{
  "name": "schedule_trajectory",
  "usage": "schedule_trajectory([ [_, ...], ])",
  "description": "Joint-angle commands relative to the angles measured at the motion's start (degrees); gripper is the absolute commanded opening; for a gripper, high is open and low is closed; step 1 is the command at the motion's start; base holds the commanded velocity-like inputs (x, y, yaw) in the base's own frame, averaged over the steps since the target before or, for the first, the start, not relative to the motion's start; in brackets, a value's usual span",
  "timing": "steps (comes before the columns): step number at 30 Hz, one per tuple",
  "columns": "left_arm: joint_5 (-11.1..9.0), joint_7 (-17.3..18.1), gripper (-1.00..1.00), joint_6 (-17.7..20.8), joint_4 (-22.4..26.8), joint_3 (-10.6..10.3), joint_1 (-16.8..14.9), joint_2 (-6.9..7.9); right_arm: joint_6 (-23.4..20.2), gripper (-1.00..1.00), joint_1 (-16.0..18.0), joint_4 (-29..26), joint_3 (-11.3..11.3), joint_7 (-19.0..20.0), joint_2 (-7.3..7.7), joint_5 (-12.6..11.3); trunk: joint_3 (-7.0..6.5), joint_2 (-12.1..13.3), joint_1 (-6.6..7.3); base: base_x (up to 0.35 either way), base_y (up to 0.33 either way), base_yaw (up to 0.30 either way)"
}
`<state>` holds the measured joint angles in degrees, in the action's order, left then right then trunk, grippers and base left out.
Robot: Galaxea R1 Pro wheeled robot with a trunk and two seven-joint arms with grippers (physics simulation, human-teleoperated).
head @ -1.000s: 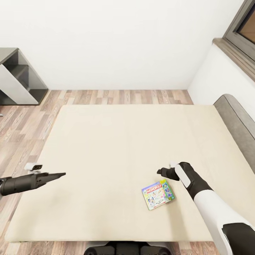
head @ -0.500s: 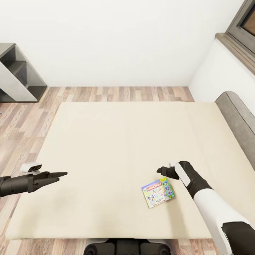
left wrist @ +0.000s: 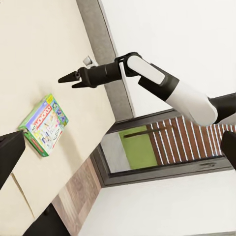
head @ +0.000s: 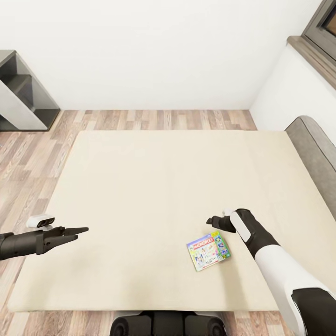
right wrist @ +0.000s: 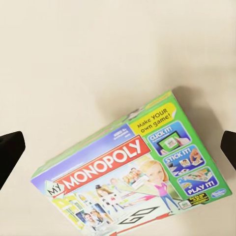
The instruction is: Put all the toys in the child's room - the three board games (two on the bed and one on the table), the two jigsaw puzzles on the table, and the tennis ball on the table - inside the toy box on the table in the child's room.
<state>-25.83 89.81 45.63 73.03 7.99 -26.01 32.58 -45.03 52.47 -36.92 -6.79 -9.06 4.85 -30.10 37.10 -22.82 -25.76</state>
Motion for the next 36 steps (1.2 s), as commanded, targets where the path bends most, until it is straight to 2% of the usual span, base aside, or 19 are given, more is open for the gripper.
schedule_trajectory([
  [1, -0.01, 0.19, 1.0, 0.61, 0.01, -0.02, -0.02, 0.02, -0.14, 1.0, 0.03, -0.08, -0.36, -0.53, 0.08, -0.61, 0.17, -0.1, -0.03, 0.0, 0.0, 0.0],
  [21, 0.14, 0.19, 1.0, 0.57, -0.59, 1.08, -0.01, 0.03, -0.23, 1.0, 1.82, 0.1, -0.38, -0.61, 0.0, -0.66, 2.05, -0.1, -0.03, 0.0, 0.0, 0.0],
  [36, 0.18, 0.19, 1.0, 0.6, -0.61, 1.16, -0.01, -0.13, -0.23, 1.0, 2.83, 0.49, -0.55, -0.9, 0.11, -0.83, 3.46, -0.1, -0.03, 0.0, 0.0, 0.0],
])
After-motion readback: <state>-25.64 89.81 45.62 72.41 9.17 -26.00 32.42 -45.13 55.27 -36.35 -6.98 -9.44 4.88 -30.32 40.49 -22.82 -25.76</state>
